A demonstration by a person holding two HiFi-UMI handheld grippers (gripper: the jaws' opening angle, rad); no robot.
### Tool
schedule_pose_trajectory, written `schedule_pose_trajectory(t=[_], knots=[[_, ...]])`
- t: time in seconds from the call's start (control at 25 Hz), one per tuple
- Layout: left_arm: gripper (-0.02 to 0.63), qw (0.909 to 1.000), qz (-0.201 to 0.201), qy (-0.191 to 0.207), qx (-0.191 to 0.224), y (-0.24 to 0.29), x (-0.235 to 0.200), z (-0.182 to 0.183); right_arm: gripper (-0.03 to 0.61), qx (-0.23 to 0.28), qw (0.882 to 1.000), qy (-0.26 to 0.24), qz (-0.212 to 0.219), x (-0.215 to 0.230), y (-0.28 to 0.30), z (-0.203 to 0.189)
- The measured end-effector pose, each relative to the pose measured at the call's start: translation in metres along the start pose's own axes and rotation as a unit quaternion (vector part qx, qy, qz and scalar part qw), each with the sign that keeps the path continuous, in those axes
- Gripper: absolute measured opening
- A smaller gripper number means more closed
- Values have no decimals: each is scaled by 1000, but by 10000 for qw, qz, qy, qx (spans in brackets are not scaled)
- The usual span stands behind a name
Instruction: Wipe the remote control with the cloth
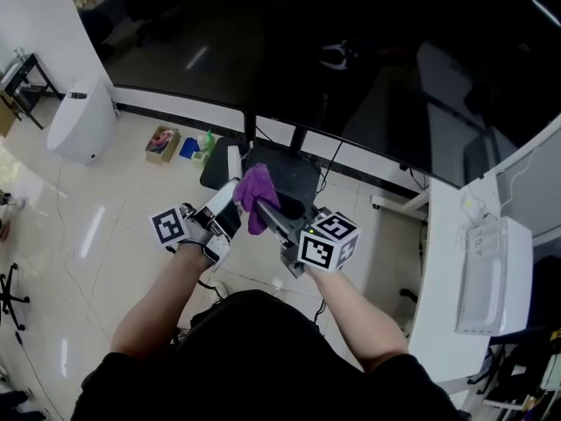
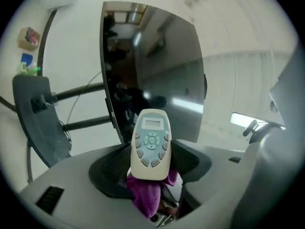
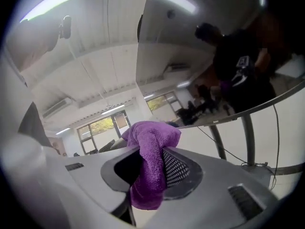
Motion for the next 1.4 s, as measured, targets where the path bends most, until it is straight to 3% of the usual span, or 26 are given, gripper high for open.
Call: schedule_pose_trajectory(t=[0.12,0.4,0.56,0.84,0.96,1.2,1.32,1.4], knots=[[253,9985,-326,-225,-376,4,6,-17,124,-55,9998,62,164,-2,1,-3],[253,9913,-379,-314,-1222,3,7,-54,124,217,9996,-108,-140,30,2,34],[253,9922,-340,-335,-1148,2,2,-51,124,374,9990,-162,-191,36,-4,51],[253,9972,-517,-280,-462,9,11,-2,124,42,9994,13,357,2,-1,12],[252,9952,-610,-302,-703,13,17,-11,124,36,9992,12,403,1,4,12],[252,9869,-547,-337,-1479,5,9,-49,124,199,9996,-188,22,26,4,35],[252,9881,-351,-330,-1461,5,-1,-49,124,208,9987,-424,-181,33,0,41],[252,9906,19,29,-1371,8,-10,-45,124,173,9959,-727,-505,40,-10,39]])
Point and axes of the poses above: the fingertips, and each gripper's own axes: y forward along the fingers, x to its right, z out of its top, the point moved 2 cm from there along -y, backward along the fingers, and after that the axes turned 9 degrees about -y, right-handed, at the moved point
